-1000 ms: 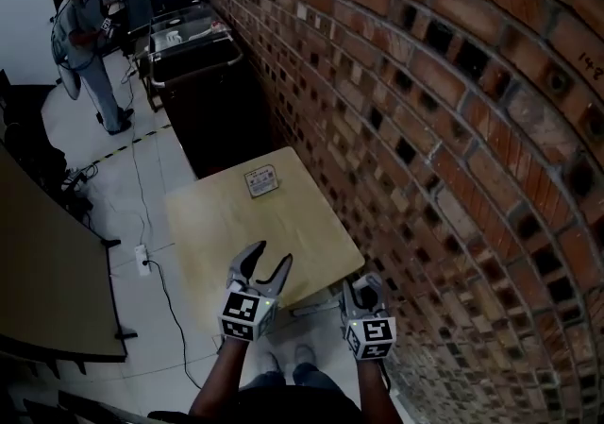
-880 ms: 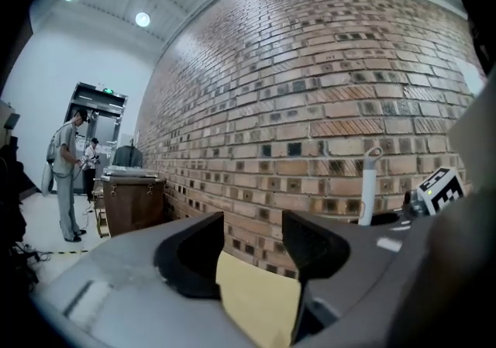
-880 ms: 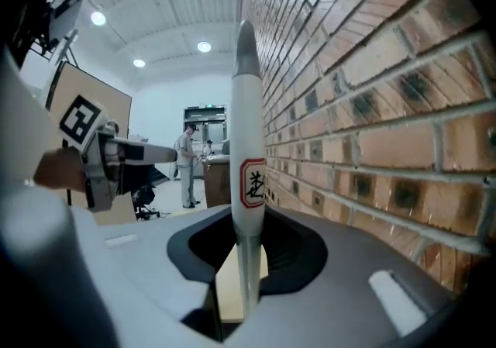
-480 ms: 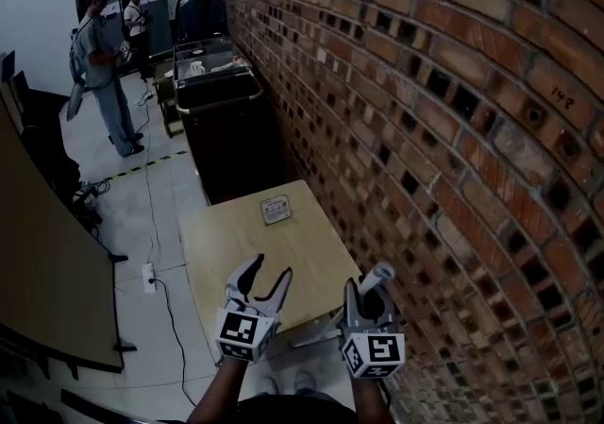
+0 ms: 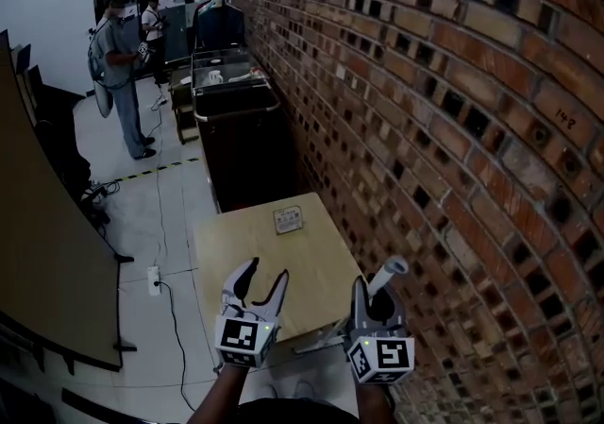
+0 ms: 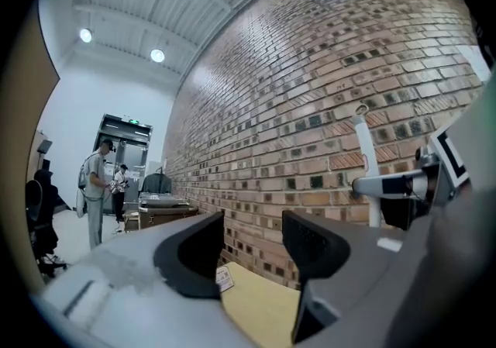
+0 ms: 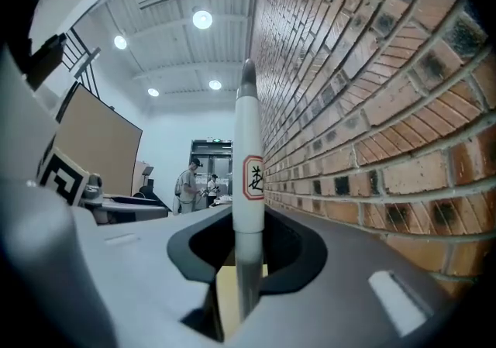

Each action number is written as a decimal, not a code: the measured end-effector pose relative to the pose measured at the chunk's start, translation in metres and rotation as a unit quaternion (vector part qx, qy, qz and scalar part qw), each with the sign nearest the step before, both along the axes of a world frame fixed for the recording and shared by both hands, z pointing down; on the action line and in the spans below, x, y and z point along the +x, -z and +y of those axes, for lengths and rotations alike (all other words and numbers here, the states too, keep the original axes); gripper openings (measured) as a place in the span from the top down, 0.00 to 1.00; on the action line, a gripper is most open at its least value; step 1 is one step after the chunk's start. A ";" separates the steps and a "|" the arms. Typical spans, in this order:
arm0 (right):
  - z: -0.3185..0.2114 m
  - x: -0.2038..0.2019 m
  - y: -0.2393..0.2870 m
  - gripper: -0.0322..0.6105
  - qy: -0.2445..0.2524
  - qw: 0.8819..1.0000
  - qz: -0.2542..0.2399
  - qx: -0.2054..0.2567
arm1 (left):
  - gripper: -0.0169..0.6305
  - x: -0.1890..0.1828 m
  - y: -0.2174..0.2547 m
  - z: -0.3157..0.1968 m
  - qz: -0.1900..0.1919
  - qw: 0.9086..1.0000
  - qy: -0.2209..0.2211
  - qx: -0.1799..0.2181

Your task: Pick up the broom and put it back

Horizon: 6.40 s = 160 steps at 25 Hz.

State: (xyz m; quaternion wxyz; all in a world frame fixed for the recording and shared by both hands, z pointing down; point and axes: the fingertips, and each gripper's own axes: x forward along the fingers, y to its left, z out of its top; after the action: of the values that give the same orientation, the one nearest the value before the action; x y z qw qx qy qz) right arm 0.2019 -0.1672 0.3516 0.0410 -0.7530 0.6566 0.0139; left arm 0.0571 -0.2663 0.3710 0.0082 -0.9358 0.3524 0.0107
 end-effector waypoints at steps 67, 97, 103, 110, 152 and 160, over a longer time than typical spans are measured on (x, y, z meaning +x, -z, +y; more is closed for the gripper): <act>-0.021 -0.045 -0.025 0.82 0.077 0.996 -0.005 -0.038 | 0.61 -0.020 -0.002 0.006 0.000 1.000 0.001 0.000; -0.040 -0.116 -0.214 0.82 0.179 0.953 -0.017 -0.243 | 0.61 -0.075 -0.093 0.007 -0.053 0.993 0.063 -0.089; -0.040 -0.131 -0.295 0.82 0.194 0.931 -0.006 -0.310 | 0.61 -0.070 -0.119 0.003 -0.060 0.990 0.066 -0.105; -0.033 -0.138 -0.374 0.82 0.213 0.898 0.003 -0.385 | 0.61 -0.084 -0.158 0.005 -0.076 0.983 0.082 -0.145; -0.039 -0.145 -0.461 0.58 0.264 0.871 0.025 -0.415 | 0.61 -0.090 -0.189 0.011 -0.087 0.977 0.067 -0.183; -0.038 -0.116 -0.470 0.55 0.223 0.881 -0.010 -0.417 | 0.61 -0.085 -0.192 0.011 -0.089 0.976 0.062 -0.187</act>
State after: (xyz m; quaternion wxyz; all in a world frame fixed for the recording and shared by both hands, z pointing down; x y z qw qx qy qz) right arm 0.0856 -0.2056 0.8217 -0.2687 -0.5340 0.7517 -0.2785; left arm -0.0283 -0.2556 0.5635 -0.1349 -0.8945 0.4031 -0.1388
